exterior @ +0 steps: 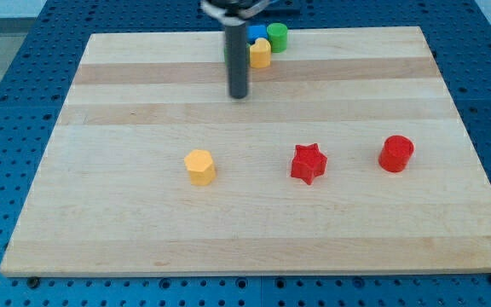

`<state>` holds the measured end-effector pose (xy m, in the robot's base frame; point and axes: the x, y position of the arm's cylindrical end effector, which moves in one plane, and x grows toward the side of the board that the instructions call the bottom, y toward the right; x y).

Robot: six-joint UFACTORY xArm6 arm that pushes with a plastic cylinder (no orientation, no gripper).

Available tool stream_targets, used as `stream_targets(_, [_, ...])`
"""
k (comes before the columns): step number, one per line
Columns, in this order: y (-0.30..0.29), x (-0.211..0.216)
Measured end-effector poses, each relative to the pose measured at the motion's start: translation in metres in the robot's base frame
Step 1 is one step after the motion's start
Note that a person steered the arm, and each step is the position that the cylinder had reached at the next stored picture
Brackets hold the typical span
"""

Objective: Push the yellow hexagon into the group of the blocks

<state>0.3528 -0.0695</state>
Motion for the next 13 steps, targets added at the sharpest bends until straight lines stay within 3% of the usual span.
stream_targets(1, [-0.094,0.017])
stream_targets(2, [-0.137,0.092])
stream_targets(3, [-0.131,0.164])
stream_targets(4, [-0.075,0.191])
stream_targets(5, [-0.012,0.178])
stream_targets(7, [0.055,0.100])
stream_targets(9, [0.045,0.186])
stream_targets(10, [-0.004,0.193])
stream_targets(11, [-0.016,0.135])
stream_targets(12, [0.043,0.073])
stream_targets(13, [0.087,0.050])
